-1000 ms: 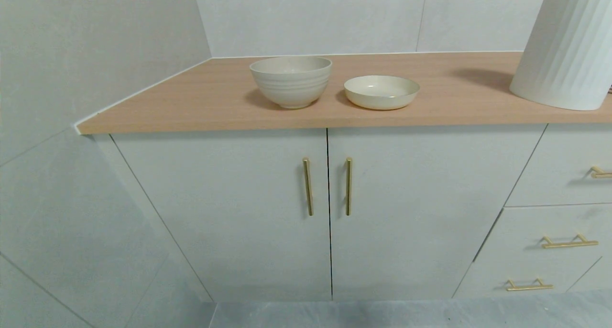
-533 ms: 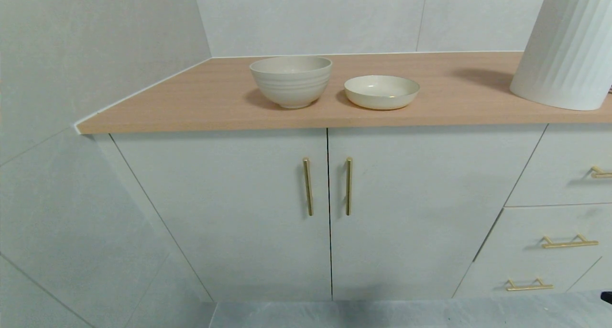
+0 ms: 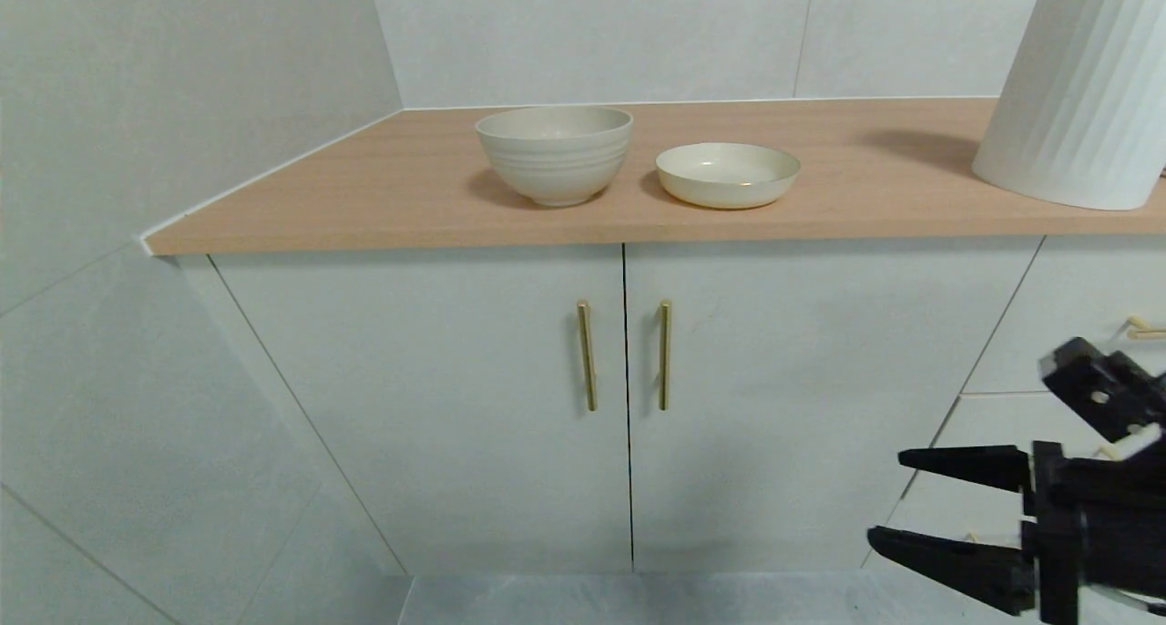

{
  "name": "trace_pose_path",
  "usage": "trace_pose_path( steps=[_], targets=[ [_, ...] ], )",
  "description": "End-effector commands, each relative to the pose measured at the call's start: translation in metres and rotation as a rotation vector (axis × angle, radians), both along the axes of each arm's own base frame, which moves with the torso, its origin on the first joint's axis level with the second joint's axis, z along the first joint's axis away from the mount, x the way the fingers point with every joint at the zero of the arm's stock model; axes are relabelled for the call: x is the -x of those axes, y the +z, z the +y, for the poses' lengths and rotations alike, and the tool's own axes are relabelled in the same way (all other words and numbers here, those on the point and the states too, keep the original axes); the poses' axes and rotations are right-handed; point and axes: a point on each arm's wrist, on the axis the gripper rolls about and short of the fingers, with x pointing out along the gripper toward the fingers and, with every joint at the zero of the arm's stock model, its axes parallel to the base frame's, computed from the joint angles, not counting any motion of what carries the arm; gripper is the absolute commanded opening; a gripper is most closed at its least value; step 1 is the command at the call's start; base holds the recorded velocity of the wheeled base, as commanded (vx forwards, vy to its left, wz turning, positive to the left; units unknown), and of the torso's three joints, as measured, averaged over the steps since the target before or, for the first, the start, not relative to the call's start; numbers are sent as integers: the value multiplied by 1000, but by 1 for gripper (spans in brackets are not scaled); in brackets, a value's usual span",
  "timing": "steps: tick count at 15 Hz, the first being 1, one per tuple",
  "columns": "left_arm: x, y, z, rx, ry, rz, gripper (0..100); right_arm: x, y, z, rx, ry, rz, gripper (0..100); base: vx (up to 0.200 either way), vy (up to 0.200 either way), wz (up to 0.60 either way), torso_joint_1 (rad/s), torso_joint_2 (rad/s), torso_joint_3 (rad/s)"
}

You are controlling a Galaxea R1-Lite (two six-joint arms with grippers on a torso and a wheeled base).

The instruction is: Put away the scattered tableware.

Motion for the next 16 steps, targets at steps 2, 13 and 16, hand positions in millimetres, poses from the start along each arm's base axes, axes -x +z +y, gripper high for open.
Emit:
trace_pose_path(
  steps=[2, 13, 16],
  targets=[
    [0, 0, 0, 0, 0, 0, 100, -57, -11, 54, -17, 86, 61, 100, 0, 0, 0, 0, 0, 0],
    [0, 0, 0, -1, 0, 0, 100, -129, -28, 115, -184, 45, 67, 100, 0, 0, 0, 0, 0, 0],
    [0, 0, 0, -1, 0, 0, 100, -142, -39, 123, -212, 2, 24, 100, 0, 0, 0, 0, 0, 0]
  ],
)
